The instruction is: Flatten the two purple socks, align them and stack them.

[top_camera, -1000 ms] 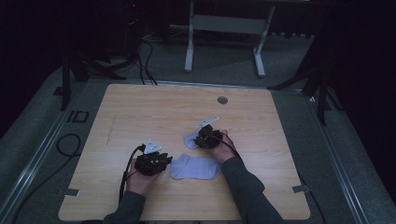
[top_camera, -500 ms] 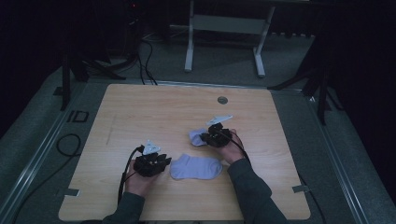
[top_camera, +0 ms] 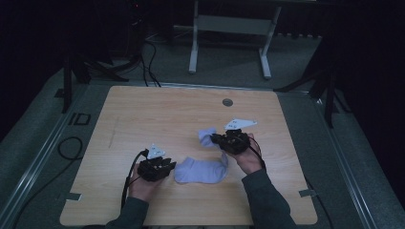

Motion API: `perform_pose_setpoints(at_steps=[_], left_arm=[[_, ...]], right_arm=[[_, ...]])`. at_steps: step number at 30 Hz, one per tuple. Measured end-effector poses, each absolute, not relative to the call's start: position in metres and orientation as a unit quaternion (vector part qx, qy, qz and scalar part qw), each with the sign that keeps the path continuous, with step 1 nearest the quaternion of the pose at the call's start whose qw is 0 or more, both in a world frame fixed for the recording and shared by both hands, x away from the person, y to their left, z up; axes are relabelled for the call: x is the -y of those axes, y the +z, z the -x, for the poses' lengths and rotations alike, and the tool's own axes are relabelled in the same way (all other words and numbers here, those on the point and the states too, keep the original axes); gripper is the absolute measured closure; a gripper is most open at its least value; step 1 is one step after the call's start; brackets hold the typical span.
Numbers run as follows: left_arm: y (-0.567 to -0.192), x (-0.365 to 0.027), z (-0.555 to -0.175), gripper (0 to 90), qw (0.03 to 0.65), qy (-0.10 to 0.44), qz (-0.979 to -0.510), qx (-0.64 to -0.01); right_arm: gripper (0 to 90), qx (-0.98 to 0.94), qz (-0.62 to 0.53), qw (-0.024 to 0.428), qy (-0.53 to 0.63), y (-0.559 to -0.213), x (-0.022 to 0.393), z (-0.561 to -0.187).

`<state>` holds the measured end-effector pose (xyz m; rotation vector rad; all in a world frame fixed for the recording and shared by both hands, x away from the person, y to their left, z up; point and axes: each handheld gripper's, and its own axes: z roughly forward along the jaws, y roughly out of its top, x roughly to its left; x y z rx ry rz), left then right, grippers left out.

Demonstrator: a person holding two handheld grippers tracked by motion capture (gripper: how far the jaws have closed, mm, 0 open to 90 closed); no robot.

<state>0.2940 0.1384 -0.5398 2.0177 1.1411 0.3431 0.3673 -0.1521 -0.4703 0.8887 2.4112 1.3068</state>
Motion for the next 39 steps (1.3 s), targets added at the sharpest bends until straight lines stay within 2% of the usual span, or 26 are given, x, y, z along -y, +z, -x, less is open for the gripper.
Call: perform_pose_setpoints(at_steps=[6,12,21,26,39], left_arm=[[-0.542,-0.136,-0.291,69.5,0.388,0.131,-0.796,-0.446],[-0.546,-0.13,-0.289,71.0,0.381,0.126,-0.805,-0.436],[-0.551,-0.125,-0.288,85.0,0.371,0.12,-0.817,-0.424],[-0.553,-0.124,-0.289,86.3,0.365,0.117,-0.82,-0.425],[-0.556,-0.121,-0.29,88.7,0.35,0.113,-0.826,-0.426]], right_arm=[[84.3,-0.836,-0.285,0.134,0.449,-0.465,0.152,-0.349],[83.7,-0.842,-0.283,0.136,0.438,-0.475,0.147,-0.34],[83.6,-0.855,-0.273,0.104,0.428,-0.496,0.127,-0.336],[83.7,-0.858,-0.269,0.078,0.431,-0.502,0.12,-0.335],[83.6,-0.876,-0.251,0.047,0.409,-0.524,0.101,-0.332]])
